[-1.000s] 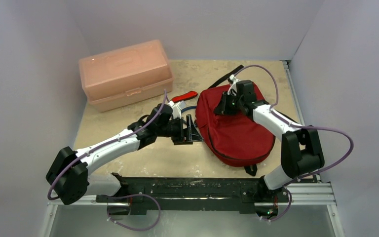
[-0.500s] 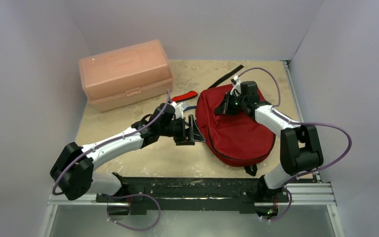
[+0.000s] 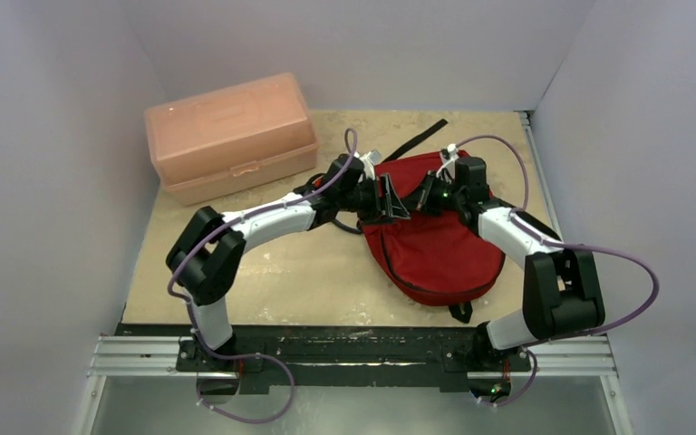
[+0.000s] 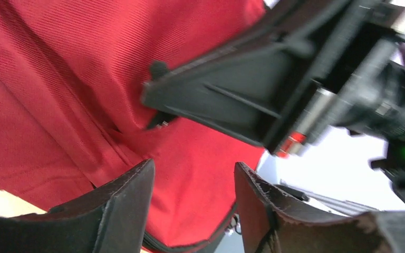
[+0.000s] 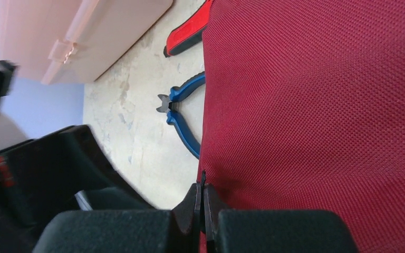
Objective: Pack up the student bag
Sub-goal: Zip the student bag at the center of the board.
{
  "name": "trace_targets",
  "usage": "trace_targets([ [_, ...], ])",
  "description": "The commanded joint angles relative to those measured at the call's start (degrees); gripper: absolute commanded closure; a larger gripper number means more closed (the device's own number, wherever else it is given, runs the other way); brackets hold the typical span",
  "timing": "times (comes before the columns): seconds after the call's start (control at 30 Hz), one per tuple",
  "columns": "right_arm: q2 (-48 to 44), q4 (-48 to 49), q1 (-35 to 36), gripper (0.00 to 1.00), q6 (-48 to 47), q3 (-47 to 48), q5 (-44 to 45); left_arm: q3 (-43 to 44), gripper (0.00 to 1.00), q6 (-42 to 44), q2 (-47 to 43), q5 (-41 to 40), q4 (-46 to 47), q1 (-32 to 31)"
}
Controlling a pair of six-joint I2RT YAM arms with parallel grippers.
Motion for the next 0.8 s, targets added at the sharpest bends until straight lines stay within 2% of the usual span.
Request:
trace_targets([
  [0.0, -2.7, 3.9, -0.1, 1.0, 3.1, -0.7, -1.2, 3.8, 0.46, 2.1, 4.8, -4.3, -2.0, 0.1],
  [0.07, -3.4, 3.8, -0.2, 1.0, 3.5, -0.9, -0.2, 4.2, 0.49, 2.4, 6.3, -4.9, -3.2, 0.2],
  [0.23, -5.0, 4.4, -0.4, 1.0, 4.8, -1.1, 0.8, 2.1, 0.52, 2.5, 8.1, -5.6, 1.0, -0.1],
  [0.33, -5.6, 4.5, -0.4, 1.0, 5.3, -0.7, 0.8, 2.5, 0.64, 2.5, 9.7, -5.8, 1.8, 0.0],
  [0.43, -7.1, 3.2, -0.5, 1.0, 4.7, -0.5, 3.0, 2.3, 0.89, 2.6, 10.2, -6.8, 2.0, 0.0],
  [0.5, -8.7, 1.8, -1.3, 1.0, 4.0, -0.5, 6.4, 1.6, 0.99, 2.7, 9.9, -8.0, 1.6, -0.1],
  [0.63, -11.2, 0.2, -7.8, 1.0, 2.9, -0.8, 7.5, -2.7, 1.0, 2.4, 8.4, -10.1, 3.5, 0.2],
  [0.77, -11.3, -4.4, -20.7, 1.0, -1.3, 0.3, 3.6, -6.6, 1.0, 2.3, 6.4, -11.5, 6.0, 0.3],
])
